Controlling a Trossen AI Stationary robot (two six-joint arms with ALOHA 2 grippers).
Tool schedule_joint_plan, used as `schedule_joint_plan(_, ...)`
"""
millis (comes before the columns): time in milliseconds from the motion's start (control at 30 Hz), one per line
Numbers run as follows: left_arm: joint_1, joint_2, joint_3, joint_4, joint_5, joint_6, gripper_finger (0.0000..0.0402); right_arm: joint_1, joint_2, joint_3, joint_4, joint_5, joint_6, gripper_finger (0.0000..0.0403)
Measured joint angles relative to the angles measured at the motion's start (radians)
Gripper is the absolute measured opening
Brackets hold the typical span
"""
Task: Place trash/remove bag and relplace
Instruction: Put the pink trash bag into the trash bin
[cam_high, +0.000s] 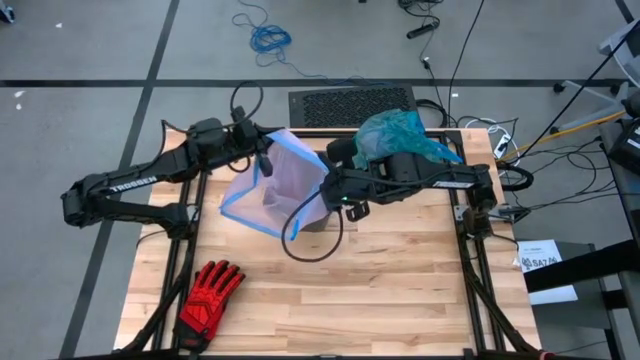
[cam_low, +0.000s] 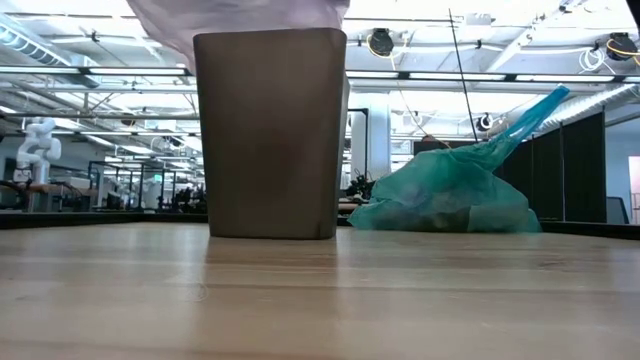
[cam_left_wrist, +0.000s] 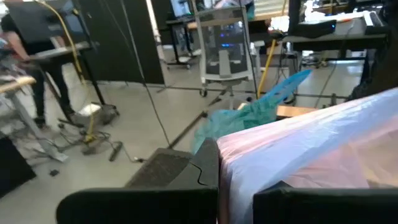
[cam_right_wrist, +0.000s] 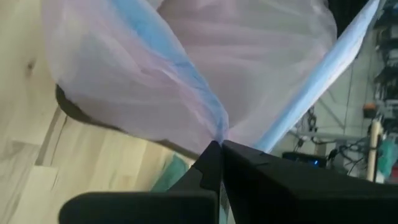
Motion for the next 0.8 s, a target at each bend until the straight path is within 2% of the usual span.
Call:
schedule_joint_plan(267, 0.082, 0.096, 0.000, 0.000, 0.073, -0.020, 0.0000, -0.096, 0.000, -0.001, -0.053, -0.078, 0.055, 0.0000)
schedule_joint_plan(467, 0.127, 0.156, 0.000, -0.006, 0.108, -0.023, 0.0000, -0.198, -0.001, -0.012, -0.038, -0.212, 0.045, 0.0000)
schedule_joint_plan(633, 0.155, 0.168, 0.000, -0.020, 0.154, -0.045, 0.0000, -0.292, -0.004, -0.101, -0.016, -0.305, 0.043, 0.0000)
schedule_joint_plan(800, 0.160, 0.169, 0.000, -0.058, 0.172, -0.046, 0.0000, -0.355, -0.007, -0.242, 0.093, -0.402, 0.010, 0.0000)
